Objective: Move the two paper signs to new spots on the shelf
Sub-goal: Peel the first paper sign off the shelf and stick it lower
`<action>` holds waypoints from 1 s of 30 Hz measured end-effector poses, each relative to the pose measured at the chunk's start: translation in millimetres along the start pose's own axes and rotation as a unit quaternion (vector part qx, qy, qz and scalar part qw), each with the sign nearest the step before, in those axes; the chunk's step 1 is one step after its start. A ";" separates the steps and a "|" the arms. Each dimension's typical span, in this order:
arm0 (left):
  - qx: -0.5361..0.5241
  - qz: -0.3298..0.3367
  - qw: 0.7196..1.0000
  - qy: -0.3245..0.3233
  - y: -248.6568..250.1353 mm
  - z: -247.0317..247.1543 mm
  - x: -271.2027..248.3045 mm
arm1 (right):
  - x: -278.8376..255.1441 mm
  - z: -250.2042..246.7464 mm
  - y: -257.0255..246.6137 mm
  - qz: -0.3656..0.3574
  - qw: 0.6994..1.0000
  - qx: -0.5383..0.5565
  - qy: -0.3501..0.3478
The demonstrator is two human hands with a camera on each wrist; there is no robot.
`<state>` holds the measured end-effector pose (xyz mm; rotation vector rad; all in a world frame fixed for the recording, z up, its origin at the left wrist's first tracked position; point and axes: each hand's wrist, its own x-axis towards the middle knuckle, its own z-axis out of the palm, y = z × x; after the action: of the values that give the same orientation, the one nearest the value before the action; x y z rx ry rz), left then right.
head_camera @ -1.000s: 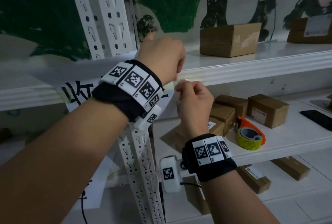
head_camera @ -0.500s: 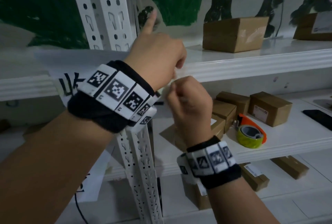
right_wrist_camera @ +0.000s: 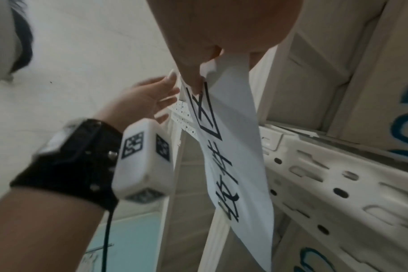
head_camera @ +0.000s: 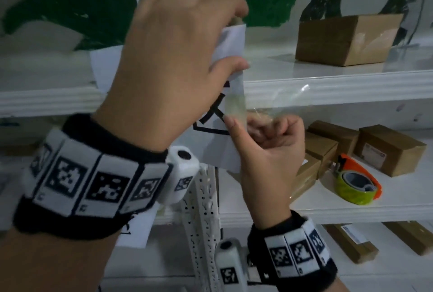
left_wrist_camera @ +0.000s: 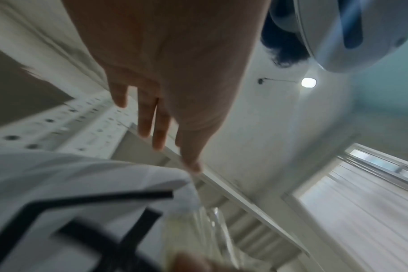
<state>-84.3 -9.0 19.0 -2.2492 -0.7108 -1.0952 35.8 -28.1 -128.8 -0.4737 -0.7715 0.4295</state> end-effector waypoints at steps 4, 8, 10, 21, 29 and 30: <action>-0.162 -0.118 0.975 0.096 -12.4 10.9 -48.2 | -5.6 8.7 -7.9 0.029 0.998 -0.023 -0.047; -0.273 -0.288 0.912 0.108 -31.8 41.4 -87.8 | -10.6 15.1 -9.7 0.036 0.989 -0.108 -0.097; -0.308 -0.351 0.879 0.094 -43.5 55.3 -98.3 | -13.7 21.5 -8.6 0.058 0.986 -0.108 -0.114; -0.377 -0.458 0.803 0.061 -80.1 90.3 -116.3 | -29.4 55.4 -17.6 0.077 0.963 -0.184 -0.179; -0.408 -0.488 0.759 0.135 -89.4 99.4 -123.7 | -23.1 86.1 -8.5 0.046 0.932 -0.268 -0.238; -0.411 -0.486 0.759 0.135 -89.3 98.7 -123.5 | -22.7 90.3 -7.1 0.040 0.931 -0.273 -0.239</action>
<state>-155.7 92.8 -113.4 -2.2043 -1.5856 -2.5929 -44.3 -23.7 -81.2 -0.9435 -1.3611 0.4067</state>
